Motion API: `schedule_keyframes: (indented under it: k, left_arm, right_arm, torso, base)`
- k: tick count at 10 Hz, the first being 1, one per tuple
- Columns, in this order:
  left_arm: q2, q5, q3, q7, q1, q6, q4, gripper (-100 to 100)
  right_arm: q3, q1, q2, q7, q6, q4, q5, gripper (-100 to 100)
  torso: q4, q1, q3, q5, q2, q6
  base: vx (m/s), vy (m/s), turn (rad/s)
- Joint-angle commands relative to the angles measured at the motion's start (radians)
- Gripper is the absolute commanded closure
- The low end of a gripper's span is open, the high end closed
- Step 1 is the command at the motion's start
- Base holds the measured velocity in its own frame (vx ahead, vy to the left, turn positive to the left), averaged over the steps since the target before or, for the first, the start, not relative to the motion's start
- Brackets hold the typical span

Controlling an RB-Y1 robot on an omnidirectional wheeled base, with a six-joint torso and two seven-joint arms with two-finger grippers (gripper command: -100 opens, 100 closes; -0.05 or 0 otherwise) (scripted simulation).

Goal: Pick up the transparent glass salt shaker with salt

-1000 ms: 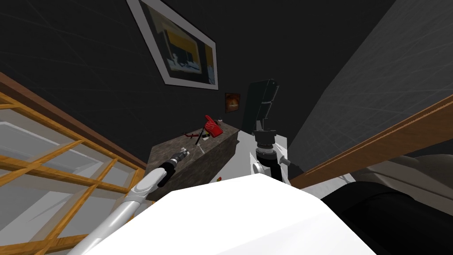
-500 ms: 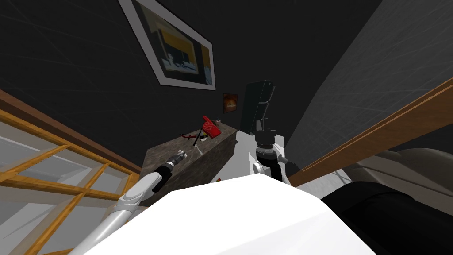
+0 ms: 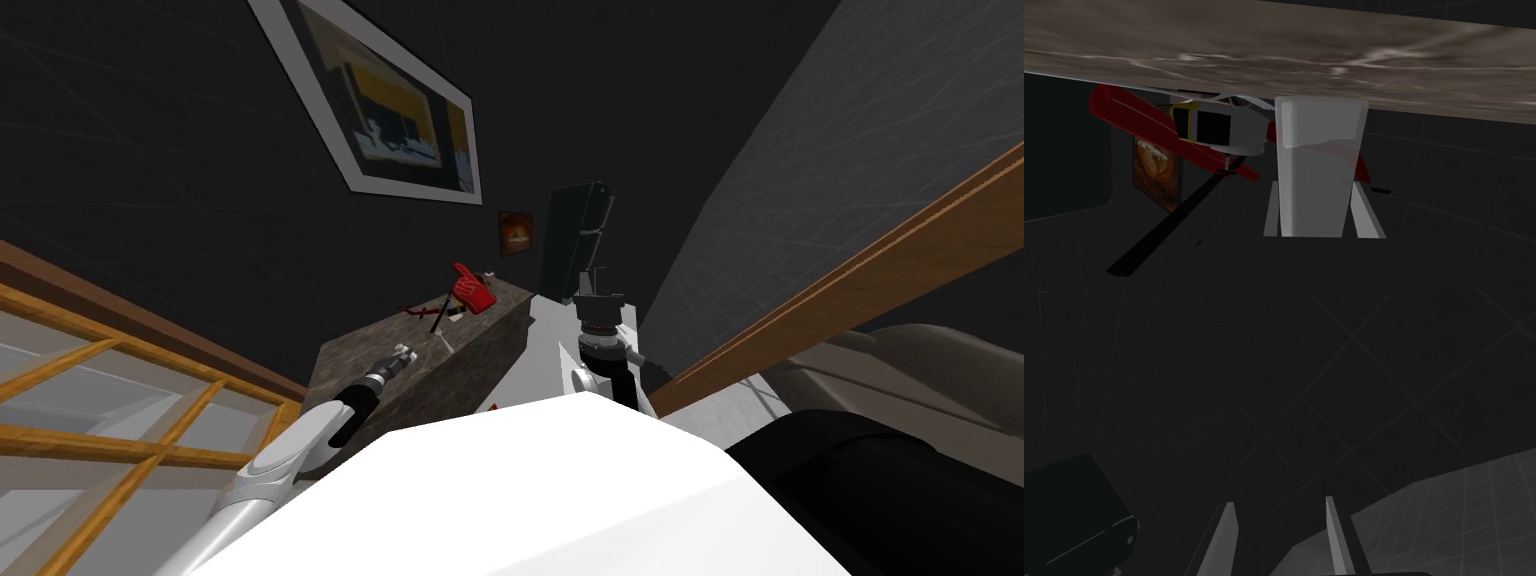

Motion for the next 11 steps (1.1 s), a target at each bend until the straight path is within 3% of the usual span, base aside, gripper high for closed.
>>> schedule_keyframes:
  k: [1,2,3,6,7,9,10,11]
  left_arm:
    - [-0.006,0.050,0.007,-0.050,0.008,-0.006,0.001,100]
    - [-0.006,0.063,0.007,-0.069,0.008,-0.006,0.001,100]
    - [-0.001,0.102,0.034,-0.104,0.057,-0.010,-0.021,100]
    - [-0.001,0.175,0.034,-0.172,0.058,-0.010,-0.021,100]
    - [0.003,0.212,0.060,-0.210,0.107,-0.014,-0.044,100]
    - [0.003,0.272,0.060,-0.269,0.109,-0.014,-0.044,100]
    - [0.003,0.287,0.060,-0.274,0.109,-0.014,-0.044,100]
    - [0.008,0.324,0.087,-0.316,0.158,-0.018,-0.066,100]
  right_arm:
    - [0.000,0.000,0.000,0.000,0.000,0.000,0.000,0]
    - [0.000,0.000,0.000,0.000,0.000,0.000,0.000,0]
    - [0.000,0.000,0.000,0.000,0.000,0.000,0.000,0]
    - [0.000,0.000,0.000,0.000,0.000,0.000,0.000,0]
    - [0.000,0.000,0.000,0.000,0.000,0.000,0.000,0]
    - [0.000,0.000,0.000,0.000,0.000,0.000,0.000,0]
    - [0.000,0.000,0.000,0.000,0.000,0.000,0.000,0]
    - [0.000,0.000,0.000,0.000,0.000,0.000,0.000,0]
  torso:
    - [0.000,0.000,0.000,0.000,0.000,0.000]
    - [0.000,0.000,0.000,0.000,0.000,-0.001]
    - [0.000,0.001,0.000,0.001,0.001,-0.001]
    - [-0.002,0.000,-0.001,0.002,0.000,-0.001]
    - [-0.002,0.001,-0.001,0.002,0.001,-0.001]
    - [-0.002,0.000,-0.001,0.002,0.000,-0.001]
    - [-0.002,0.001,-0.001,0.002,0.000,-0.001]
    - [-0.002,0.001,-0.001,0.002,0.001,-0.001]
  base:
    - [0.005,-0.006,-0.002]
    - [0.000,0.000,0.000]
    - [0.014,-0.011,-0.148]
    - [0.006,-0.007,-0.020]
    - [0.012,-0.015,-0.163]
    - [0.011,-0.008,-0.027]
    - [0.000,0.000,0.000]
    - [0.011,-0.012,-0.170]
